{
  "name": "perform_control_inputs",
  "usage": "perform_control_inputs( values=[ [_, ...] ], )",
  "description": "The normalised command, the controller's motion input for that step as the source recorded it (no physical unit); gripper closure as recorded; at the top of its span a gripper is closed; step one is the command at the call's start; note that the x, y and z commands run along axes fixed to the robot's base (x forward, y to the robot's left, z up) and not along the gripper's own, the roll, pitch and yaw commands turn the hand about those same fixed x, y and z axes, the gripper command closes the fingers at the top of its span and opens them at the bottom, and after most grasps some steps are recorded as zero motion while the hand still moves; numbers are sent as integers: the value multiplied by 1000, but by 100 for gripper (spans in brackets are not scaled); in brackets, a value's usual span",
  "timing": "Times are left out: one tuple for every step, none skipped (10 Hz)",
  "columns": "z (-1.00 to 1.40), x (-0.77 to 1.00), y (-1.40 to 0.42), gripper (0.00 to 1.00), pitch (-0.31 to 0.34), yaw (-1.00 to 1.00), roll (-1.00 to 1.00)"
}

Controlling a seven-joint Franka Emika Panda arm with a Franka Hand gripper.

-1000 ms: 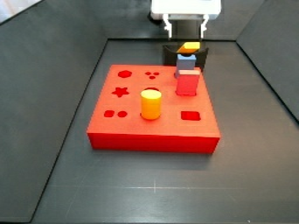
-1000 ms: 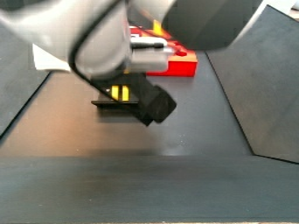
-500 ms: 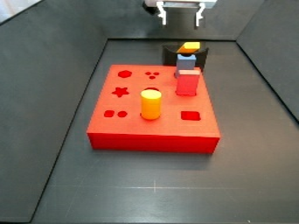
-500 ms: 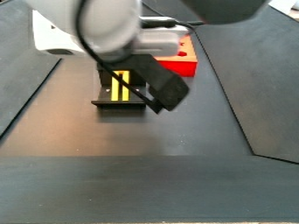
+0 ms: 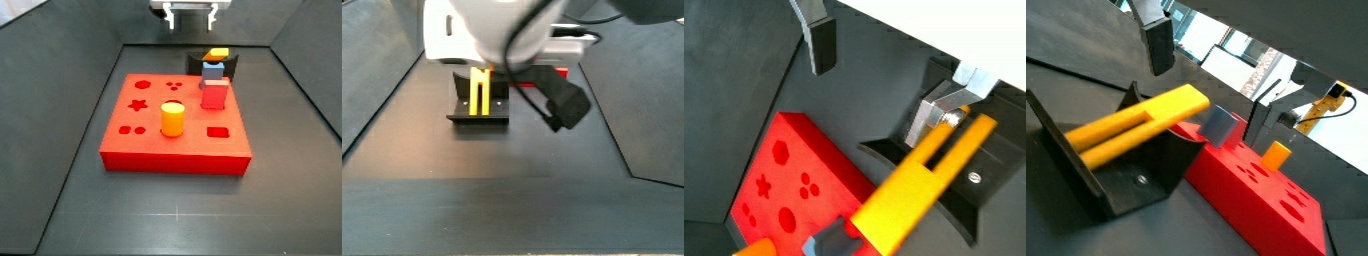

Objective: Pick up the square-circle object. Move up. Rotate the square-circle object. Place the square-circle object on the fixture. Regrasp the square-circle object. Move to above the board. Insert the square-circle object.
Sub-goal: Regrasp the square-circle object.

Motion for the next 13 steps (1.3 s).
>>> perform_control_inputs(
  values=[
    [25, -899, -29, 0, -62, 74, 135],
    [27, -767, -24, 0, -46, 68, 132],
    [-60, -352, -1000, 0, -26, -1000, 853],
    [-49, -235, -1000, 0, -37, -1000, 858],
    [-30, -153, -1000, 0, -69, -1000, 860],
    [-34, -134, -1000, 0, -88, -1000, 857],
    [-23, -138, -1000, 0, -136, -1000, 849],
    [-11, -141, -1000, 0, -153, -1000, 849],
    [10, -120, -810, 0, -191, -1000, 849],
    [11, -86, -543, 0, -227, -1000, 847],
    [13, -65, -340, 0, -252, -1000, 844],
    [13, -57, -196, 0, -269, -1000, 843],
    [16, -47, -42, 0, -297, -1000, 831]
  ],
)
